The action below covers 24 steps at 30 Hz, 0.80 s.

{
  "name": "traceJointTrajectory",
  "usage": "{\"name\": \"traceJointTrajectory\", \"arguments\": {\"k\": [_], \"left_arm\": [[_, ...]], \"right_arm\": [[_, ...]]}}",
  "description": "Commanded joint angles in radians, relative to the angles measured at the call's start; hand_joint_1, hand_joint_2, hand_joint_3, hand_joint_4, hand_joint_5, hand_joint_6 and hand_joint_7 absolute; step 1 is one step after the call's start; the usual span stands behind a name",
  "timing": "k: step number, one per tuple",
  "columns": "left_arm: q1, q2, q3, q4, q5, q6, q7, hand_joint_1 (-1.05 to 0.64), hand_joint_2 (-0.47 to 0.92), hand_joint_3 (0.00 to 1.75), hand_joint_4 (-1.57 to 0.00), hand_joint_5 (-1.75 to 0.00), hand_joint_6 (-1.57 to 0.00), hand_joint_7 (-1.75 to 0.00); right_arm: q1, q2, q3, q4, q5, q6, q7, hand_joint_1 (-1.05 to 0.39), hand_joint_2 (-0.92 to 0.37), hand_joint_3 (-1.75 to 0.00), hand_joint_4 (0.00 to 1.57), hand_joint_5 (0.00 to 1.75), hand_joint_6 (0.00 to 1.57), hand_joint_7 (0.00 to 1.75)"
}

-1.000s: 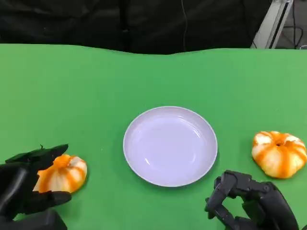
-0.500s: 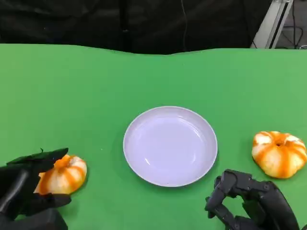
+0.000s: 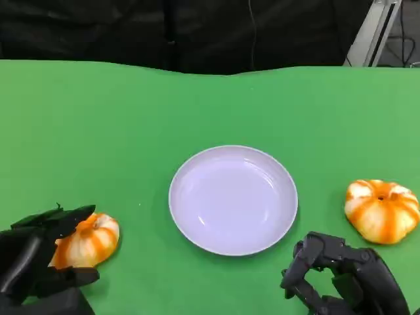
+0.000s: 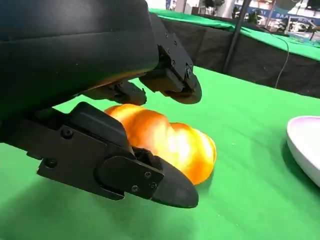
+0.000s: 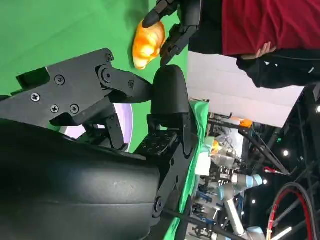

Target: Grasp the bread from the table and place it into the plate.

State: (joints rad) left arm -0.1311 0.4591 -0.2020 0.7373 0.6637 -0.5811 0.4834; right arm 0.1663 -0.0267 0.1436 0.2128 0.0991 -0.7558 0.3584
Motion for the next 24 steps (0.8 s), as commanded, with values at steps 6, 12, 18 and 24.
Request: {"name": "traceJointTrajectory", "arguments": {"k": [6,12,18,24], "left_arm": [[0.013,0.021,-0.011,-0.019,-0.013,0.007,-0.005,-0.82,0.92,0.07,-0.56,0.00,-0.56,0.00],[0.011,0.017,-0.033,-0.022,0.000,0.013,-0.013,-0.81,0.92,0.09,-0.55,0.00,-0.56,0.00],[0.010,0.019,-0.053,-0.025,-0.004,0.024,-0.027,-0.80,0.92,0.11,-0.56,-0.01,-0.57,-0.01],[0.005,0.021,-0.073,-0.014,0.003,0.037,-0.037,-0.74,0.92,0.11,-0.58,-0.01,-0.59,-0.01]], "right_arm": [[0.001,-0.013,-0.010,-0.002,0.010,-0.010,-0.003,-0.17,-0.75,-0.71,0.75,1.59,0.78,1.27],[0.001,-0.014,-0.012,-0.003,0.028,-0.005,0.008,-0.16,-0.76,-0.71,0.74,1.58,0.78,1.26],[0.002,-0.010,-0.013,-0.009,0.020,0.000,0.001,-0.16,-0.76,-0.70,0.74,1.58,0.78,1.25],[-0.004,-0.008,-0.011,0.006,0.031,-0.011,0.013,-0.15,-0.76,-0.70,0.75,1.58,0.78,1.25]]}}
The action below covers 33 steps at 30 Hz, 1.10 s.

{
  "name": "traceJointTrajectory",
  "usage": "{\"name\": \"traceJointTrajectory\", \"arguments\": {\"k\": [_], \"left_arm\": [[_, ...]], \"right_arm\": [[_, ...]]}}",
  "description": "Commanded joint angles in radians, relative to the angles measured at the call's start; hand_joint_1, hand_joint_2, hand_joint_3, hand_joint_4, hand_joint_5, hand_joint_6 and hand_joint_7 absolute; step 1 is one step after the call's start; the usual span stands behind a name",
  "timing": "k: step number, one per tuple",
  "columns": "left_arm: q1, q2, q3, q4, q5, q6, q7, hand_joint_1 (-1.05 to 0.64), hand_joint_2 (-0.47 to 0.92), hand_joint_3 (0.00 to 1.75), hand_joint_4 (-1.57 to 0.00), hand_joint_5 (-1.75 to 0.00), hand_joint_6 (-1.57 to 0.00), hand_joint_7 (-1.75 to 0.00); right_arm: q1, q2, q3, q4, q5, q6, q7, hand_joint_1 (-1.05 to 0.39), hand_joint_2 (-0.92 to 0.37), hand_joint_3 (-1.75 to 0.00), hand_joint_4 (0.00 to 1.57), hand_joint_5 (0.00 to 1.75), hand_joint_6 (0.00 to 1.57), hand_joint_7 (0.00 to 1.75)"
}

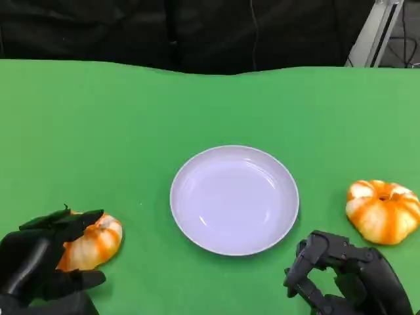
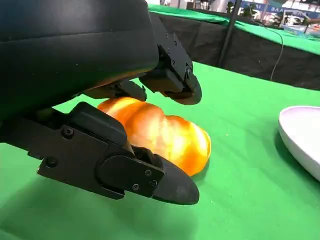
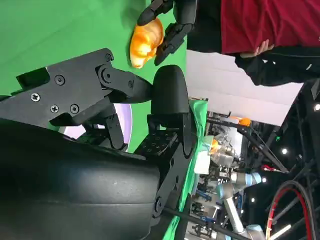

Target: Grasp the bread from the table and place it into the plate.

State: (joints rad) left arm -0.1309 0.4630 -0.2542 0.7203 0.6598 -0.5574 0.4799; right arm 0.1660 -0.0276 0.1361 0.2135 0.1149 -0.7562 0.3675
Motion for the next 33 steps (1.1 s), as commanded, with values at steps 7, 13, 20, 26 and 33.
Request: {"name": "traceJointTrajectory", "arguments": {"k": [7,13,20,26,33], "left_arm": [[0.018,0.039,-0.033,-0.032,0.000,0.038,-0.081,-0.30,0.86,0.00,-0.55,0.00,-0.58,0.00],[0.018,0.053,-0.045,-0.033,0.005,0.033,-0.098,-0.17,0.83,0.01,-0.55,0.00,-0.55,0.00],[0.019,0.061,-0.053,-0.048,0.012,0.067,-0.124,-0.14,0.86,0.01,-0.58,-0.02,-0.58,-0.02],[0.029,0.038,-0.049,-0.056,0.030,0.107,-0.045,-0.08,0.85,0.01,-0.89,-0.12,-0.92,-0.07],[0.032,0.015,-0.040,-0.050,-0.005,0.104,-0.010,-0.12,0.86,0.00,-0.46,-1.72,-0.42,-1.67]], "right_arm": [[-0.002,-0.004,-0.002,-0.007,0.002,-0.006,-0.006,-0.17,-0.76,-0.70,0.74,1.59,0.78,1.25],[-0.015,-0.003,-0.003,0.019,0.020,-0.024,0.008,-0.15,-0.76,-0.70,0.74,1.59,0.78,1.25],[-0.021,-0.004,-0.005,0.028,0.017,-0.027,0.008,-0.16,-0.76,-0.70,0.74,1.60,0.77,1.27],[-0.023,-0.005,-0.007,0.034,0.019,-0.034,0.011,-0.16,-0.76,-0.70,0.74,1.60,0.77,1.27],[-0.019,-0.003,-0.005,0.022,0.016,-0.024,0.006,-0.16,-0.76,-0.71,0.74,1.59,0.78,1.26]]}}
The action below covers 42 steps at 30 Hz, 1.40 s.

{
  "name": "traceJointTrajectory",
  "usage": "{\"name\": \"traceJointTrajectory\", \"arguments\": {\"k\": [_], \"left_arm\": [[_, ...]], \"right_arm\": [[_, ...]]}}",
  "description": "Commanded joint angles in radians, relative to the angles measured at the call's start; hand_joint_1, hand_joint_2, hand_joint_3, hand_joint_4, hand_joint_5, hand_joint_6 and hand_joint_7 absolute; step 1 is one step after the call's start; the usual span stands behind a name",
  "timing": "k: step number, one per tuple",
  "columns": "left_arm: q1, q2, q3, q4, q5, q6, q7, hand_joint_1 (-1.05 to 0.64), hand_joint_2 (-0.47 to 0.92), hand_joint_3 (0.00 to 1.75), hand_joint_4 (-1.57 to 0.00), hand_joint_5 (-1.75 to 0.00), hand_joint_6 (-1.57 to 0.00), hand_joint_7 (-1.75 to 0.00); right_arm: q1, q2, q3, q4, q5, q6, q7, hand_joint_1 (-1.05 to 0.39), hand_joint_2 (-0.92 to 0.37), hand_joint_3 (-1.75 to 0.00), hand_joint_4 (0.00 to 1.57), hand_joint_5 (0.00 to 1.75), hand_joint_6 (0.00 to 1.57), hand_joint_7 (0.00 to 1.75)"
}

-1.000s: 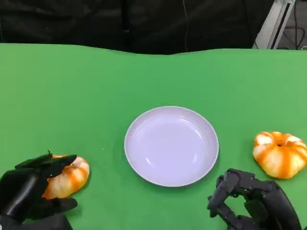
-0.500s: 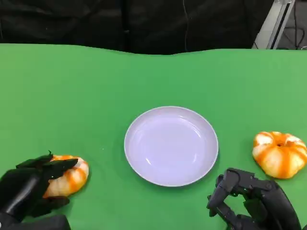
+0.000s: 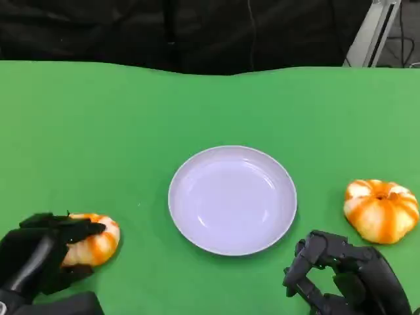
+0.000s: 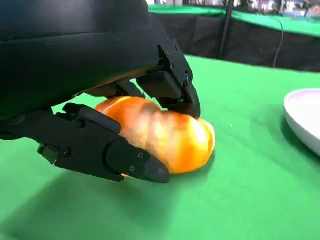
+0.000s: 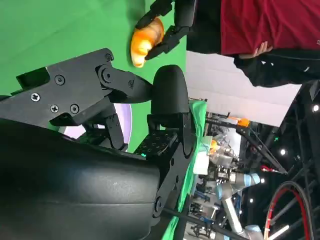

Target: Grasp the bread from the table and place it into the plate.

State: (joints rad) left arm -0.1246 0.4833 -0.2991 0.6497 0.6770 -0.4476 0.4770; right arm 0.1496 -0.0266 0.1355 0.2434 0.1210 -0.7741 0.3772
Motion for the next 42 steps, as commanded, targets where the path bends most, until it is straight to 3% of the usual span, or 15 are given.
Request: {"name": "traceJointTrajectory", "arguments": {"k": [1,6,15,27,42], "left_arm": [[0.026,-0.008,0.007,0.024,-0.033,-0.019,-0.006,-0.11,0.85,0.00,-0.48,-1.73,-0.42,-1.71],[0.025,-0.019,0.019,0.038,-0.055,-0.061,0.019,-0.07,0.83,0.00,-0.58,-1.75,-0.44,-1.75],[0.038,-0.020,0.044,0.008,-0.061,-0.107,0.070,-0.09,0.82,0.01,-0.61,-1.75,-0.47,-1.75],[0.124,0.000,0.120,-0.333,-0.034,-0.094,0.050,-0.09,0.82,0.01,-0.58,-1.75,-0.47,-1.75],[0.210,-0.041,0.160,-0.600,-0.018,-0.038,-0.031,-0.10,0.81,0.00,-0.60,-1.75,-0.49,-1.75]], "right_arm": [[-0.004,-0.004,-0.004,-0.006,0.012,-0.008,-0.002,-0.15,-0.76,-0.71,0.74,1.59,0.78,1.25],[-0.012,-0.001,-0.006,0.002,0.005,-0.008,-0.006,-0.16,-0.75,-0.72,0.74,1.59,0.78,1.26],[-0.020,0.003,-0.006,0.013,-0.002,-0.017,-0.010,-0.17,-0.74,-0.73,0.76,1.58,0.79,1.26],[-0.033,0.008,-0.005,0.036,-0.011,-0.025,-0.013,-0.18,-0.73,-0.75,0.76,1.58,0.79,1.26],[-0.026,0.007,-0.003,0.026,-0.025,-0.019,-0.030,-0.16,-0.71,-0.78,0.76,1.57,0.79,1.27]]}}
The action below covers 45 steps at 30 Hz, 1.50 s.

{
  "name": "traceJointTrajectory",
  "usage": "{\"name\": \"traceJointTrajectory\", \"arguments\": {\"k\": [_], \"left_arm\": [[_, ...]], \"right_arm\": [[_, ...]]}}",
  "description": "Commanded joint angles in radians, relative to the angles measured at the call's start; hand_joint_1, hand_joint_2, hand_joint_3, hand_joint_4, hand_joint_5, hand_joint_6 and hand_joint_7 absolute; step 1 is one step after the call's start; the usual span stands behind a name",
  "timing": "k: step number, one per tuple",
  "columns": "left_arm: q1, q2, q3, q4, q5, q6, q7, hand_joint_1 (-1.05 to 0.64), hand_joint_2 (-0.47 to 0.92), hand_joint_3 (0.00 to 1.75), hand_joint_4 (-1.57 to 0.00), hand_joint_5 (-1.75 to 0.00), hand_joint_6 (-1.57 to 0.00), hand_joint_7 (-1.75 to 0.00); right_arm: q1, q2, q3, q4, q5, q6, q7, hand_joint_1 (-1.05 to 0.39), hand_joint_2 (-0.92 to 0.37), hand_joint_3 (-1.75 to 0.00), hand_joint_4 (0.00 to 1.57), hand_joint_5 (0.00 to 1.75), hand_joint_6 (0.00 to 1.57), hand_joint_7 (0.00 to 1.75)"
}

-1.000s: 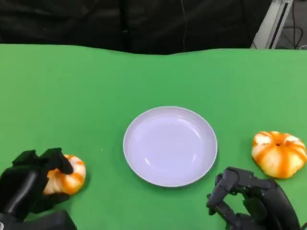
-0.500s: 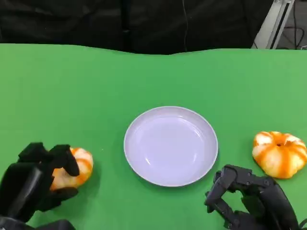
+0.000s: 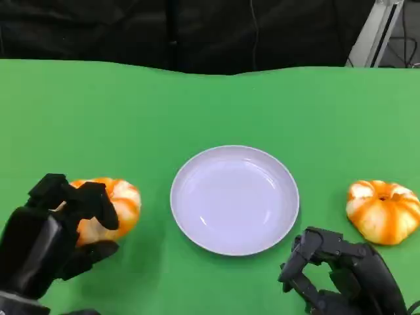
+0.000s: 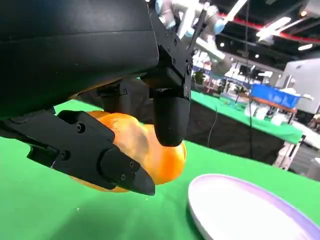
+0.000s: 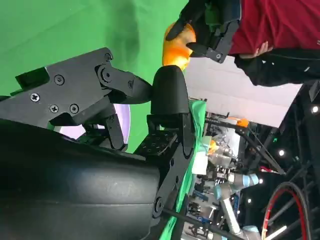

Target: Grasp the bread from the table and place it into the plate.

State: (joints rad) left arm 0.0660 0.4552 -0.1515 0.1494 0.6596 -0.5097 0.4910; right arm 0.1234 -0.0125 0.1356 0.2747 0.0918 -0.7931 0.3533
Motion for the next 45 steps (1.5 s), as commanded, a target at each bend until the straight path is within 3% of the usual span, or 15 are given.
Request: {"name": "traceJointTrajectory", "arguments": {"k": [1,11,19,30,36,45], "left_arm": [[0.024,-0.018,0.013,-0.122,-0.003,0.030,-0.058,-0.11,0.81,0.00,-0.59,-1.75,-0.49,-1.75],[-0.006,-0.081,-0.013,-0.248,0.005,0.059,-0.188,-0.08,0.80,0.00,-0.60,-1.75,-0.50,-1.75],[-0.091,-0.129,-0.071,-0.194,0.012,0.048,-0.228,-0.07,0.80,0.00,-0.59,-1.75,-0.49,-1.74],[-0.323,-0.197,-0.148,0.125,-0.022,-0.060,-0.223,-0.06,0.79,0.01,-0.58,-1.75,-0.49,-1.75],[-0.393,-0.205,-0.165,0.250,-0.042,-0.101,-0.238,-0.09,0.81,0.01,-0.54,-1.75,-0.48,-1.73],[-0.501,-0.272,-0.210,0.477,-0.062,-0.168,-0.235,-0.11,0.84,0.01,-0.49,-1.75,-0.51,-1.63]], "right_arm": [[-0.002,-0.008,-0.003,-0.003,0.005,-0.003,-0.005,-0.16,-0.71,-0.78,0.76,1.57,0.79,1.27],[-0.004,0.002,0.001,0.012,0.004,-0.020,-0.007,-0.17,-0.70,-0.79,0.76,1.58,0.79,1.27],[-0.009,0.004,0.005,0.019,-0.006,-0.019,-0.011,-0.18,-0.70,-0.78,0.74,1.60,0.77,1.29],[-0.002,0.016,0.012,0.005,-0.049,-0.017,-0.060,-0.18,-0.71,-0.78,0.76,1.56,0.80,1.26],[0.011,0.018,0.019,-0.013,-0.062,-0.014,-0.078,-0.17,-0.72,-0.77,0.77,1.55,0.80,1.26],[0.009,0.019,0.030,-0.026,-0.046,-0.010,-0.076,-0.18,-0.72,-0.78,0.75,1.56,0.79,1.27]]}}
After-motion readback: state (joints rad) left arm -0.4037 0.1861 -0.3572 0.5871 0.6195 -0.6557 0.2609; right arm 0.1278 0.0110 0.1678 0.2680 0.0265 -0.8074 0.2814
